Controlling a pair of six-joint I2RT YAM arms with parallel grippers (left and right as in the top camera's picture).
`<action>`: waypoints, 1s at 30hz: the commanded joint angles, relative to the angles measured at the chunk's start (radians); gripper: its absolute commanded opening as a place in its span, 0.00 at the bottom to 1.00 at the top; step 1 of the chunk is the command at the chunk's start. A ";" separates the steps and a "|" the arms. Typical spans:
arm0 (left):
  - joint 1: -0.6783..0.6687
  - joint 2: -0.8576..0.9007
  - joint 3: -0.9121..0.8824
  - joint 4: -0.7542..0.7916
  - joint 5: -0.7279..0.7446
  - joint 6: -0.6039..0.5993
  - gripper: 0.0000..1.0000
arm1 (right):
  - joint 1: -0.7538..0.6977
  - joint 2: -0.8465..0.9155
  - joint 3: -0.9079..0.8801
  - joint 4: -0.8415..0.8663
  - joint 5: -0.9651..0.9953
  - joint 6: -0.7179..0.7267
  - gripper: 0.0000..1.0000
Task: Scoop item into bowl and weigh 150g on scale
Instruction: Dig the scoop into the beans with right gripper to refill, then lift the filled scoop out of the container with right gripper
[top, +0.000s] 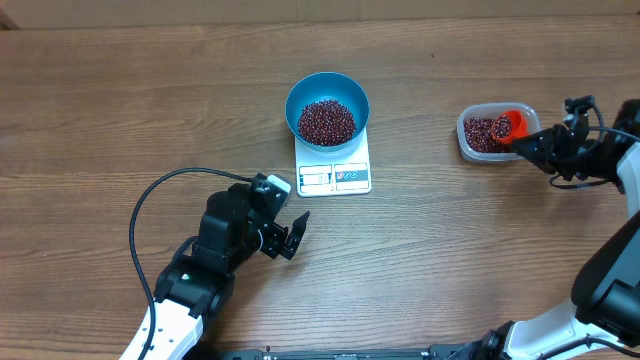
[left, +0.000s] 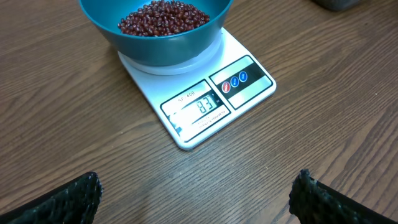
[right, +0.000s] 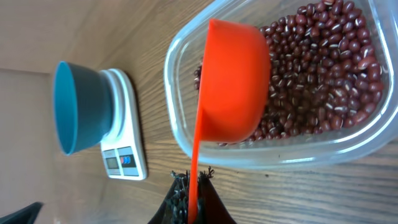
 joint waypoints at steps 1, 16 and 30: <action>-0.004 0.001 -0.007 0.001 0.011 -0.002 1.00 | -0.018 0.005 -0.010 -0.021 -0.124 -0.073 0.04; -0.004 0.001 -0.007 0.002 0.011 -0.002 1.00 | 0.012 0.005 0.014 -0.117 -0.348 -0.119 0.04; -0.004 0.001 -0.007 0.001 0.011 -0.002 1.00 | 0.347 0.005 0.180 -0.102 -0.284 0.016 0.04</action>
